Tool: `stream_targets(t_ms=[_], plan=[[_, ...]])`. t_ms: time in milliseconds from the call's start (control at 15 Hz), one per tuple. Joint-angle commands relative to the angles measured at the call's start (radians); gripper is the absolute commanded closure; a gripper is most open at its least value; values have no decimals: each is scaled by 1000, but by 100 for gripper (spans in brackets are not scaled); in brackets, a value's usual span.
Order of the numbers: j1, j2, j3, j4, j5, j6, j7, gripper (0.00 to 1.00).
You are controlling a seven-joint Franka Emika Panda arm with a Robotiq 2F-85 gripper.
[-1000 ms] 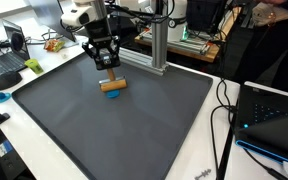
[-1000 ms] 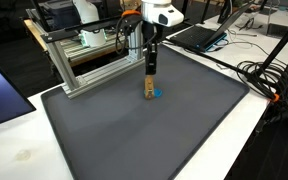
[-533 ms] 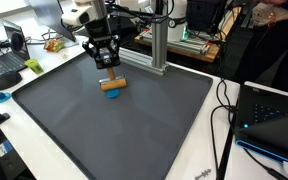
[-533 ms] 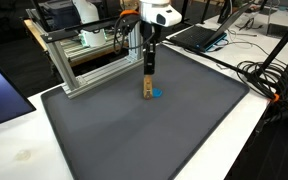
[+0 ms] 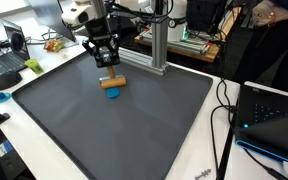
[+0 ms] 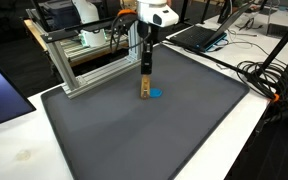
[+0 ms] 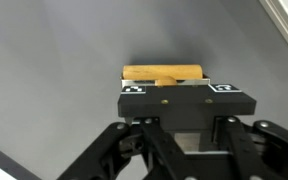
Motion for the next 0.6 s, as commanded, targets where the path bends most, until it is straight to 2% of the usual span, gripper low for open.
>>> stream_targets(t_ms=[0, 200, 533], plan=[[-19, -32, -11, -26, 65, -69, 62, 78], [-36, -73, -12, -12, 152, -137, 137, 78], [-24, -154, -23, -3, 247, -144, 340, 78]])
